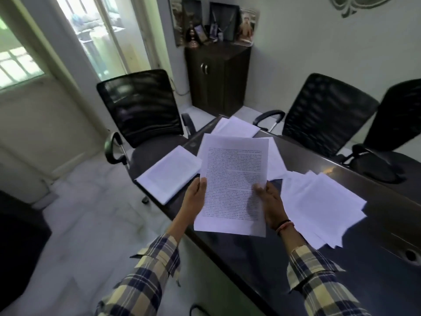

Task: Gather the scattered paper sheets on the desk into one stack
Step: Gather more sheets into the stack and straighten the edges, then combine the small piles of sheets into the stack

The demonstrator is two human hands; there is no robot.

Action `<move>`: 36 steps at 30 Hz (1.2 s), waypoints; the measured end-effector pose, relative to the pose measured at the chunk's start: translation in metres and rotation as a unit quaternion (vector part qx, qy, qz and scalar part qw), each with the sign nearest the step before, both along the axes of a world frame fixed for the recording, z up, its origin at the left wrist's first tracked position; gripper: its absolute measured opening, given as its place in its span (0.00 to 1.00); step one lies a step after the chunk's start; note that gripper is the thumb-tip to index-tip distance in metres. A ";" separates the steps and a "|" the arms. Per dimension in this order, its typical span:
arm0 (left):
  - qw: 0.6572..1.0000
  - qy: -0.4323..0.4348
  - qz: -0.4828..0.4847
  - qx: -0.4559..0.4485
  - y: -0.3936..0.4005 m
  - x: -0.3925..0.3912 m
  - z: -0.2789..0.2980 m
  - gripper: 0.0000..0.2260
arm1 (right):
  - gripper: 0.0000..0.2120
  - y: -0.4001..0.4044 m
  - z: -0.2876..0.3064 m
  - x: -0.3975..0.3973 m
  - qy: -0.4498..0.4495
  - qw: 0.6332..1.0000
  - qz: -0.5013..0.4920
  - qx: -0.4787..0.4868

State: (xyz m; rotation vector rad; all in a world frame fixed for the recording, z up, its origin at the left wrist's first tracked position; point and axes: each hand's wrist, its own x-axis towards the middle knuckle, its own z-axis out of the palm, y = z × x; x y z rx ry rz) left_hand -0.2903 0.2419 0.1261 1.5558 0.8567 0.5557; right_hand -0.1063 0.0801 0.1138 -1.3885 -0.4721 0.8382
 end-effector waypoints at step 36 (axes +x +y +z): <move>0.924 0.381 -0.036 0.014 0.413 -0.064 -0.136 0.05 | 0.06 0.358 -0.156 -0.114 0.098 0.919 -0.033 -0.380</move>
